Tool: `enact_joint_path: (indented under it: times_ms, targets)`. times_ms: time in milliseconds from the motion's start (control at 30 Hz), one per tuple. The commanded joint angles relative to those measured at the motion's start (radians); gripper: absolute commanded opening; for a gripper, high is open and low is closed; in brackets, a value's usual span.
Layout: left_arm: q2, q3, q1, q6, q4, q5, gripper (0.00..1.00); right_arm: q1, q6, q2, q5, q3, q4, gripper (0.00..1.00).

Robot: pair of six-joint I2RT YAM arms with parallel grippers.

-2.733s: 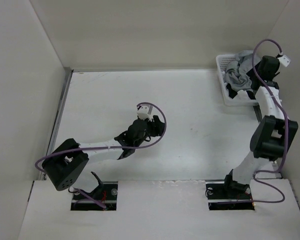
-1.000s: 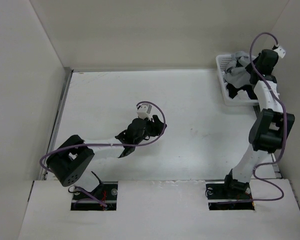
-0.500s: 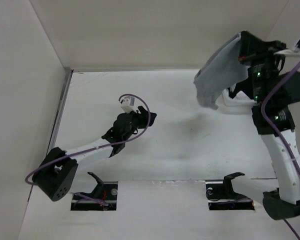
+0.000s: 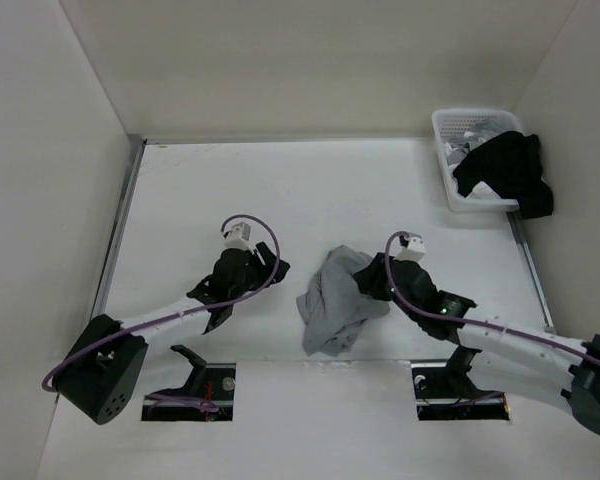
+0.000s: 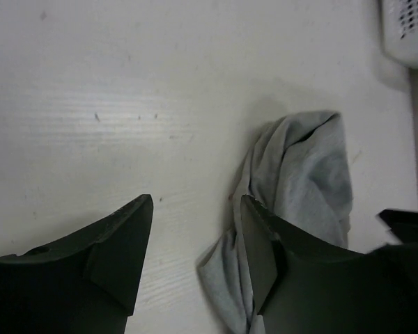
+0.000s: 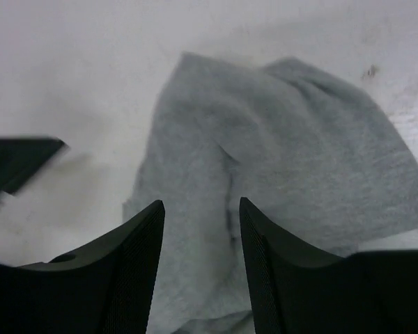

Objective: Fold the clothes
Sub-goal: Move the tank top to the center of the board, then flatten the tank top out

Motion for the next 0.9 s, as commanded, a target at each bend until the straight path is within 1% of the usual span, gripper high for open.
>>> enact_joint_path:
  times_ms: [0,67,167,233,300,400,467,500,533,600,667,733,800,867]
  targets:
    - [0.050,-0.013,-0.045,0.003,-0.029,0.054,0.50,0.007,0.071,-0.175,0.140,0.043,-0.004,0.52]
    - [0.052,-0.020,-0.086,-0.009,-0.032,0.065,0.44,-0.002,0.074,-0.219,0.178,0.029,-0.086,0.49]
    - [-0.013,-0.029,-0.169,-0.038,-0.083,0.079,0.34,-0.051,0.111,-0.227,0.223,0.021,-0.241,0.35]
    - [-0.079,-0.039,-0.244,-0.042,-0.151,0.076,0.28,-0.071,0.126,-0.213,0.228,0.018,-0.292,0.29]
    - [-0.148,-0.044,-0.299,-0.061,-0.268,0.065,0.22,-0.075,0.125,-0.204,0.232,0.012,-0.289,0.28]
    - [-0.279,-0.053,-0.349,-0.152,-0.505,0.038,0.18,-0.091,0.091,-0.186,0.225,0.007,-0.231,0.32]
    - [-0.352,-0.053,-0.384,-0.221,-0.634,0.022,0.18,-0.101,0.046,-0.155,0.203,0.018,-0.191,0.35]
    - [-0.366,-0.055,-0.402,-0.245,-0.664,0.027,0.18,-0.108,0.037,-0.143,0.197,0.023,-0.185,0.36]
    - [-0.370,-0.050,-0.427,-0.278,-0.702,0.027,0.20,-0.114,0.031,-0.129,0.189,0.026,-0.177,0.37]
    - [-0.329,-0.040,-0.470,-0.325,-0.736,0.036,0.26,-0.115,0.029,-0.117,0.183,0.027,-0.162,0.38]
    - [-0.265,-0.036,-0.520,-0.364,-0.720,0.045,0.30,-0.112,0.022,-0.109,0.180,0.015,-0.122,0.39]
    - [-0.205,-0.040,-0.565,-0.405,-0.669,0.057,0.34,-0.117,0.010,-0.098,0.157,0.010,-0.095,0.39]
    - [-0.165,-0.043,-0.603,-0.460,-0.620,0.068,0.36,-0.118,0.006,-0.095,0.143,0.004,-0.078,0.39]
    - [-0.140,-0.047,-0.643,-0.512,-0.566,0.050,0.37,-0.117,0.002,-0.100,0.136,-0.003,-0.062,0.39]
